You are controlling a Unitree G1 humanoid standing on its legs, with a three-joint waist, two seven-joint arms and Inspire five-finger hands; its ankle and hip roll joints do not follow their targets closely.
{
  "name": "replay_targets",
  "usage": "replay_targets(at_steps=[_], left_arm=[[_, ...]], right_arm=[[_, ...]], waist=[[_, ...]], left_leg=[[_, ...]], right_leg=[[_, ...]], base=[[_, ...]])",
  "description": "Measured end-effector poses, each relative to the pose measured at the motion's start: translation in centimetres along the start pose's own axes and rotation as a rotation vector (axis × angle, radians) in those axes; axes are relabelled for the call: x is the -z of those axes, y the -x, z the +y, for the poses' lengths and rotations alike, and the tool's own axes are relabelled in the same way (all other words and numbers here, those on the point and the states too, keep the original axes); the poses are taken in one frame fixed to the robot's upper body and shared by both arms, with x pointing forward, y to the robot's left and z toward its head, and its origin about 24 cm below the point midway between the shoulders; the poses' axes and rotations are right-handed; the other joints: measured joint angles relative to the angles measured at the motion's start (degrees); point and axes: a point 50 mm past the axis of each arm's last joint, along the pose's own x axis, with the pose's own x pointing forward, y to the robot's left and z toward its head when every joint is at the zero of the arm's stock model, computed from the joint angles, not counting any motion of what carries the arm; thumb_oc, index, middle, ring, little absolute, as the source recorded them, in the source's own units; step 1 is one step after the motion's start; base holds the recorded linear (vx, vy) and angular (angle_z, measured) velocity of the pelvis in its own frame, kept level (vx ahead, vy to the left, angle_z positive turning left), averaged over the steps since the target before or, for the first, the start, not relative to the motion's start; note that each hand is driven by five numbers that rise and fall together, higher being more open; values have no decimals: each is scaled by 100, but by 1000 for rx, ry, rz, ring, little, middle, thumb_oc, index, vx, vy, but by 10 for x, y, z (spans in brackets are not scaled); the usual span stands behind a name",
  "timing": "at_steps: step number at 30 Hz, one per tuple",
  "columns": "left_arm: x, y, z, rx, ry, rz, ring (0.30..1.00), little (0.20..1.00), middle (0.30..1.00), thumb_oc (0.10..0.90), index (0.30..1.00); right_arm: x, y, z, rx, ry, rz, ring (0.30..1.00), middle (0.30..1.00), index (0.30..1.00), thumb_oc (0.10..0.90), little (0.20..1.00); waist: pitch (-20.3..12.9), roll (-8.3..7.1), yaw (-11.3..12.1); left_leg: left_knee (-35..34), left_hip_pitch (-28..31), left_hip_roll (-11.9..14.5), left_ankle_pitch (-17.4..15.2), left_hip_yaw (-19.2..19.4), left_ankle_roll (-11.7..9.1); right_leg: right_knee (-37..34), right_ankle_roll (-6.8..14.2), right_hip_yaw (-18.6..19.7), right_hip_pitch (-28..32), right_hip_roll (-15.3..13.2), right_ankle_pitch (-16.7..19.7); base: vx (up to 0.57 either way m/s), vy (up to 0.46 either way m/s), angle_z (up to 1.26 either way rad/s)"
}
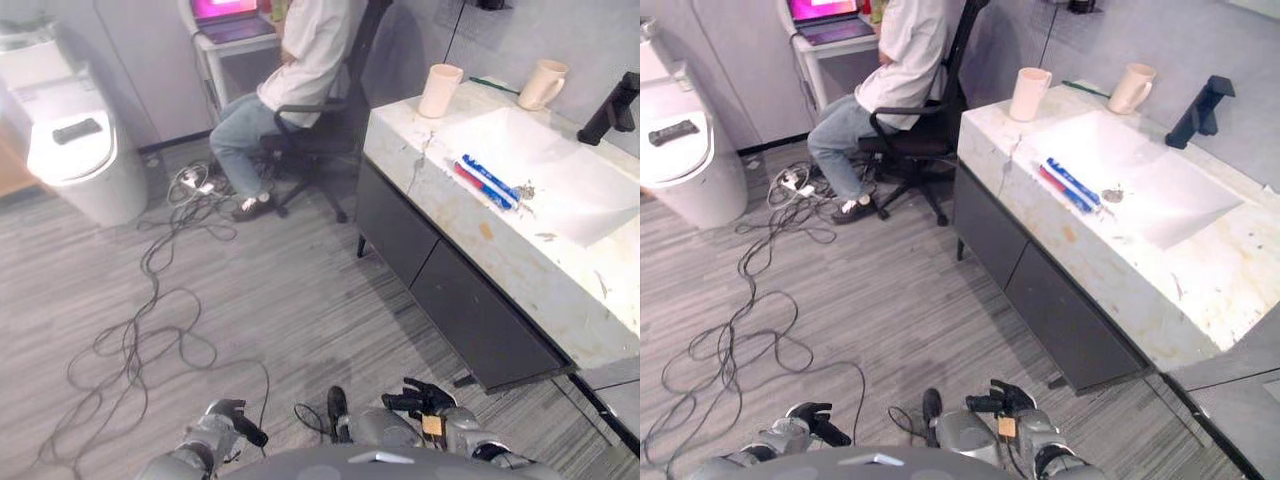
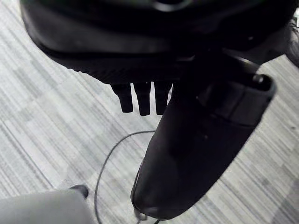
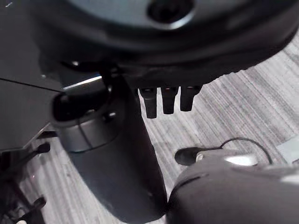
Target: Organize the bathroom.
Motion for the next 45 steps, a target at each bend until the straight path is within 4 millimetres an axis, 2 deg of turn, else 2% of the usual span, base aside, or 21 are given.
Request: replay_targets(at_steps=[2, 5, 7, 10, 12, 13, 15, 17, 20, 21, 23, 27, 28, 30, 33, 36, 37, 39, 41, 42, 45], left_arm=[[-1, 0, -4, 10, 15, -2, 900, 900, 900, 800, 900], [-14, -1, 3, -11, 48, -47, 900, 900, 900, 800, 900], [-11, -1, 8, -26, 61, -40, 900, 900, 900, 800, 900], [-3, -1, 9, -30, 73, -15, 900, 900, 900, 800, 900], [-3, 0, 5, -17, 86, -21, 900, 900, 900, 800, 900], [-3, 0, 6, -19, 80, -20, 900, 900, 900, 800, 900], [3, 0, 12, -29, 37, -3, 900, 900, 900, 800, 900], [5, 0, 12, -26, 21, 17, 900, 900, 900, 800, 900], [13, 0, 12, -30, 35, 52, 900, 900, 900, 800, 900], [16, 0, 14, -37, 34, 62, 900, 900, 900, 800, 900], [25, 1, 20, -54, 22, 90, 900, 900, 900, 800, 900], [45, 4, 36, -117, 56, 119, 900, 900, 900, 800, 900], [47, 5, 37, -123, 54, 126, 900, 900, 900, 800, 900], [50, 5, 37, -124, 53, 128, 900, 900, 900, 800, 900], [38, 3, 23, -89, 40, 78, 900, 900, 900, 800, 900], [34, 3, 20, -89, 67, 42, 900, 900, 900, 800, 900], [27, 3, 25, -114, 89, 19, 900, 900, 900, 800, 900], [20, 2, 24, -113, 90, -12, 900, 900, 900, 800, 900], [16, 2, 22, -125, 97, -32, 900, 900, 900, 800, 900], [16, 2, 20, -125, 96, -31, 900, 900, 900, 800, 900], [10, 2, 16, -118, 83, -53, 900, 900, 900, 800, 900]], right_arm=[[8, 1, -6, 29, 18, 42, 900, 900, 900, 800, 900], [22, 3, -13, 52, 26, 106, 900, 900, 900, 800, 900], [26, 4, -16, 60, 34, 125, 900, 900, 900, 800, 900], [27, 4, -20, 68, 52, 124, 900, 900, 900, 800, 900], [27, 5, -24, 79, 54, 119, 900, 900, 900, 800, 900], [32, 6, -23, 80, 49, 132, 900, 900, 900, 800, 900], [40, 6, -16, 68, 25, 145, 900, 900, 900, 800, 900], [43, 7, -16, 71, -7, 146, 900, 900, 900, 800, 900], [35, 7, -23, 87, -27, 104, 900, 900, 900, 800, 900], [32, 6, -24, 87, -27, 94, 900, 900, 900, 800, 900], [25, 5, -25, 83, -14, 70, 900, 900, 900, 800, 900], [29, 6, -24, 72, -7, 91, 900, 900, 900, 800, 900], [34, 7, -24, 67, -6, 106, 900, 900, 900, 800, 900], [57, 11, -22, 54, -9, 181, 900, 900, 900, 800, 900], [82, 18, -22, 60, -39, 232, 900, 900, 900, 800, 900], [83, 19, -24, 70, -43, 234, 900, 900, 900, 800, 900], [69, 15, -27, 75, -19, 194, 900, 900, 900, 800, 900], [56, 13, -35, 95, 11, 162, 900, 900, 900, 800, 900], [42, 9, -34, 92, 16, 123, 900, 900, 900, 800, 900], [35, 8, -34, 91, 19, 103, 900, 900, 900, 800, 900], [31, 7, -32, 90, 22, 78, 900, 900, 900, 800, 900]], waist=[[12, -74, 128], [39, -134, 171], [51, -160, 344], [18, -24, 479], [-11, 104, 496], [-1, 149, 515], [-110, -113, 323], [-108, -116, 212], [-27, 13, 253], [-13, 32, 318], [-9, 21, 334], [67, -138, 435], [69, -165, 367], [79, -167, 275], [77, 91, 127], [80, 121, 253], [85, 53, 341], [-13, 81, 491], [-59, 56, 529], [-76, 62, 609], [-74, 23, 585]], left_leg=[[833, -712, 3, -156, -28, 120], [376, -1451, 316, -99, -264, 264], [-1261, -1334, 587, 84, -225, 490], [-3131, -1164, 855, 546, -871, 359], [-3093, -1221, 840, 703, -1025, 419], [-2916, -1260, 807, 1064, -988, 309], [-3207, -1030, 531, 940, -865, 306], [-3545, -835, 390, 1086, -690, 383], [-3726, -531, 362, 1087, -18, 684], [-3727, -423, 389, 1050, 345, 737], [-3734, -274, 438, 821, 719, 577], [-3752, -41, 552, 569, 1476, 534], [-3753, -12, 550, 538, 1456, 539], [-3753, 53, 572, 521, 1246, 552], [-3512, 38, 811, 628, 740, 548], [-2882, -73, 939, 543, 785, 402], [-1160, -738, 957, 436, 507, 70], [-455, -1193, 960, 376, 180, -25], [-1229, -1104, 955, 322, 126, 99], [-2008, -962, 1024, 423, 126, 107], [-2973, -965, 1167, 933, 104, 66]], right_leg=[[-234, -160, 281, 317, -101, -56], [-307, -272, 557, 603, -128, -235], [-382, -239, 966, 738, -141, -287], [-481, -105, 1143, 848, -130, -570], [-456, 77, 1224, 832, -138, -558], [-385, 310, 1255, 820, -152, -579], [-166, 338, 1229, 657, -531, -720], [182, 568, 1196, 438, -711, -723], [792, 709, 790, 58, -829, -819], [950, 729, 408, -81, -872, -837], [970, 757, -68, -250, -905, -852], [758, 837, -1910, -732, -1009, -842], [658, 883, -1954, -750, -999, -809], [483, 930, -1767, -600, -907, -408], [336, 592, -1406, -316, -488, -519], [111, 395, -1378, -97, -417, -458], [-160, 253, -1152, 204, -402, -462], [-286, 181, -948, 290, -379, -447], [-445, 213, -568, 433, -299, -347], [-492, 170, -437, 442, -220, -347], [-491, 102, -372, 582, -89, -419]], base=[[223, 108, -64], [265, 195, -54], [353, 295, -118], [298, 287, -138], [93, 229, -118], [155, 284, -88], [150, 250, -67], [111, 148, -52], [127, 49, -95], [76, -24, -99], [111, -37, -122], [113, -38, -118], [134, -75, -54], [120, -32, 24], [110, 2, 69], [109, 5, -15], [76, 17, -51], [264, 238, -86], [226, 284, -98], [121, 172, -99], [121, 236, -39]])
